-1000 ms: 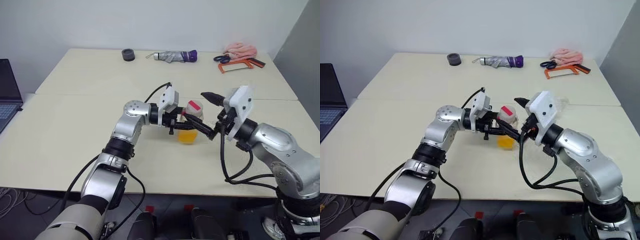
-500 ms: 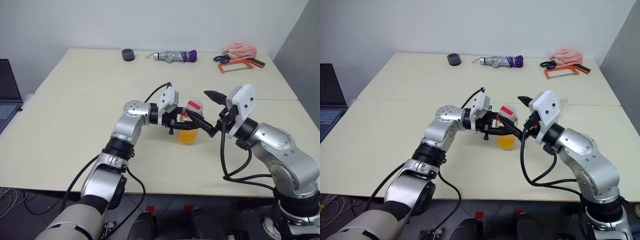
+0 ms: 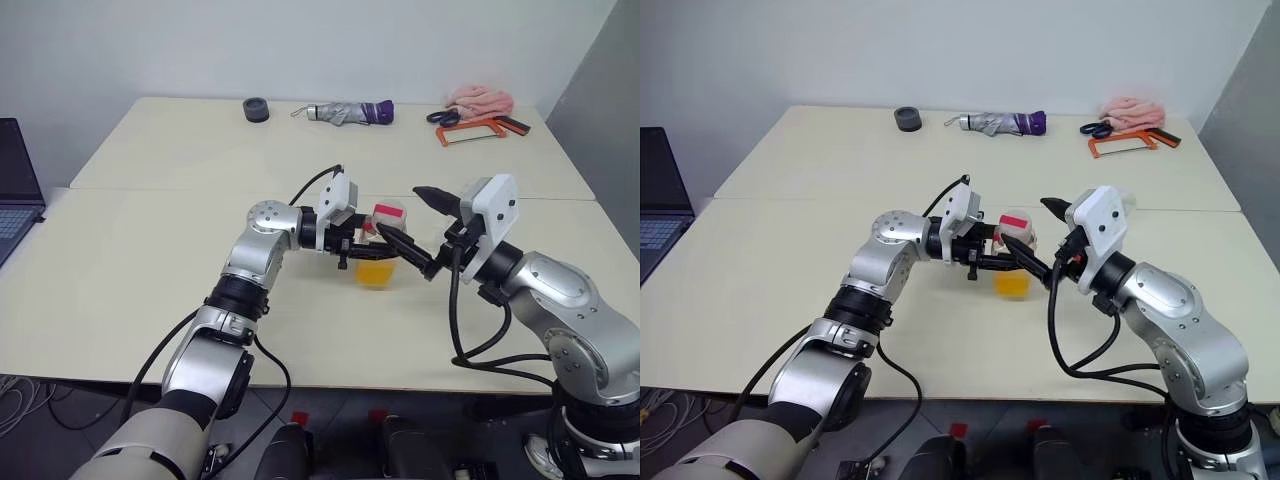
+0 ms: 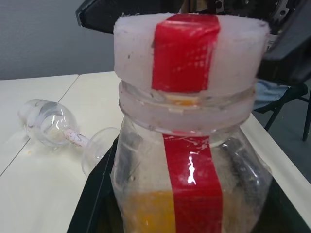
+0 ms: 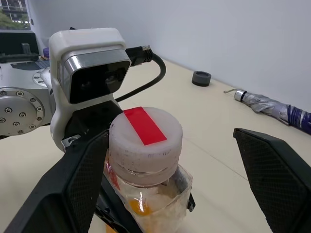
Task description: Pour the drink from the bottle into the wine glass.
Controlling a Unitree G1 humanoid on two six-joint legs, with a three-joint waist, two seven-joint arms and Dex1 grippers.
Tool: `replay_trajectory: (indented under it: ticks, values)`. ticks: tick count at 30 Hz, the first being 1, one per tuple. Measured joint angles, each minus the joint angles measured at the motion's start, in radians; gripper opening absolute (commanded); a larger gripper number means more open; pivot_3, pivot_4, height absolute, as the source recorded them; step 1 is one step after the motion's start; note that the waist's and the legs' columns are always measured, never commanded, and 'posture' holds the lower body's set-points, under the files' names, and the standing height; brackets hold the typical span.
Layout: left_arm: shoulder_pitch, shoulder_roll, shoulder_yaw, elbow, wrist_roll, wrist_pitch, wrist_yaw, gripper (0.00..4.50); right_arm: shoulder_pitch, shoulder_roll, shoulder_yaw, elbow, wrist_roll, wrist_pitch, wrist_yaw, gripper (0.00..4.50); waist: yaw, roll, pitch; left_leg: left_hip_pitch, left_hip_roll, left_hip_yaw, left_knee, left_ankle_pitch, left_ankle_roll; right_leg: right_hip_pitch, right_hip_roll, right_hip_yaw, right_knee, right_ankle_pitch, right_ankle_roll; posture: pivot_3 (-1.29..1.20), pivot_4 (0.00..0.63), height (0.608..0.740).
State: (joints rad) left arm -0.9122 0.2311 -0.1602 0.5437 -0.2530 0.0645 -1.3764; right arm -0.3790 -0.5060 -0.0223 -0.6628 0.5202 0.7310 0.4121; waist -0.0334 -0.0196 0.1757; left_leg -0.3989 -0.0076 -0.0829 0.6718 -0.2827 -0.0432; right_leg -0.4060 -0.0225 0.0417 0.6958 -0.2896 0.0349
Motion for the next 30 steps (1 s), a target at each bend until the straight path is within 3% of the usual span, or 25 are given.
replay_trajectory:
  ticks: [30]
  values:
    - [0.000,0.001,0.000,0.000,0.000,0.001,-0.008,1.74,0.017,-0.015,-0.038,-0.028,0.170,0.058,0.015,4.30,0.000,0.000,0.000,0.000,0.000,0.000,0.000,0.000,0.000,0.000,0.000,0.000,0.000,0.000,0.000,0.00,0.150,0.740]
